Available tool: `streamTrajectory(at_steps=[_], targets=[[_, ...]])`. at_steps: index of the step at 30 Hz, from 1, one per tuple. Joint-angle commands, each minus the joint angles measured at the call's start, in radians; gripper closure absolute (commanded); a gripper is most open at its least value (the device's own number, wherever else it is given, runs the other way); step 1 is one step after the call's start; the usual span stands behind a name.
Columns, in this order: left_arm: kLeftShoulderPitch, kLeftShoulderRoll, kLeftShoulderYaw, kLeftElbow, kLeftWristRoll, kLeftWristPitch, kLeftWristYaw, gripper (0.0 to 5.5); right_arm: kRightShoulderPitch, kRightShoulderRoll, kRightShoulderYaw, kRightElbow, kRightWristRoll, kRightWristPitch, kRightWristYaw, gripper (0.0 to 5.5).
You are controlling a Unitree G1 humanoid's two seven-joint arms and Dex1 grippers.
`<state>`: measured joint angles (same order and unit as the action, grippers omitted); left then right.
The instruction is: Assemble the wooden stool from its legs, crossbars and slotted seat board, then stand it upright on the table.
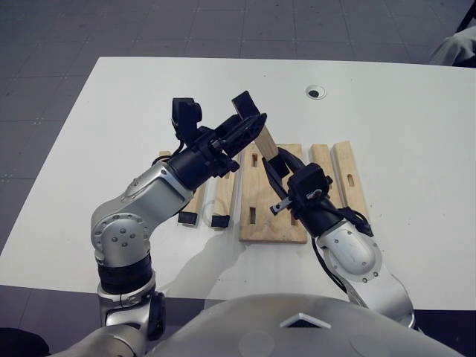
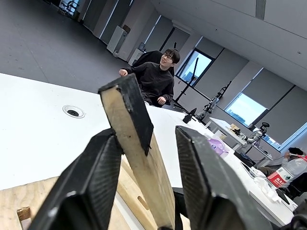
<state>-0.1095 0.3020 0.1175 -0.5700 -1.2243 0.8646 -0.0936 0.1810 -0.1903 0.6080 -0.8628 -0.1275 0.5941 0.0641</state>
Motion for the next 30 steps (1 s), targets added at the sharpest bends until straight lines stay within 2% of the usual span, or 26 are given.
streamTrajectory(at_steps=[1, 6, 19, 20, 24, 30], targets=[[0.001, 0.005, -0.012, 0.008, 0.001, 0.000, 0.015, 4.28, 0.008, 0.037, 0.076, 0.010, -0.013, 0.002, -0.007, 4.20], [0.003, 0.006, -0.018, 0.012, 0.005, -0.004, 0.014, 4.93, 0.004, 0.036, 0.079, 0.015, -0.005, 0.000, -0.012, 4.20], [0.010, 0.027, -0.022, -0.005, 0.002, -0.006, 0.013, 5.05, 0.008, 0.035, 0.070, 0.024, 0.015, -0.003, -0.015, 4.20], [0.009, 0.032, -0.024, -0.006, 0.005, -0.005, 0.013, 5.05, 0.009, 0.037, 0.066, 0.025, 0.024, -0.004, -0.012, 3.84], [0.011, 0.051, -0.029, -0.018, 0.019, -0.003, 0.012, 5.07, 0.019, 0.048, 0.031, 0.023, 0.086, -0.002, 0.006, 3.26], [0.001, 0.066, -0.019, -0.036, 0.052, -0.027, 0.024, 5.07, 0.018, 0.045, 0.013, 0.027, 0.102, -0.004, 0.005, 2.08]])
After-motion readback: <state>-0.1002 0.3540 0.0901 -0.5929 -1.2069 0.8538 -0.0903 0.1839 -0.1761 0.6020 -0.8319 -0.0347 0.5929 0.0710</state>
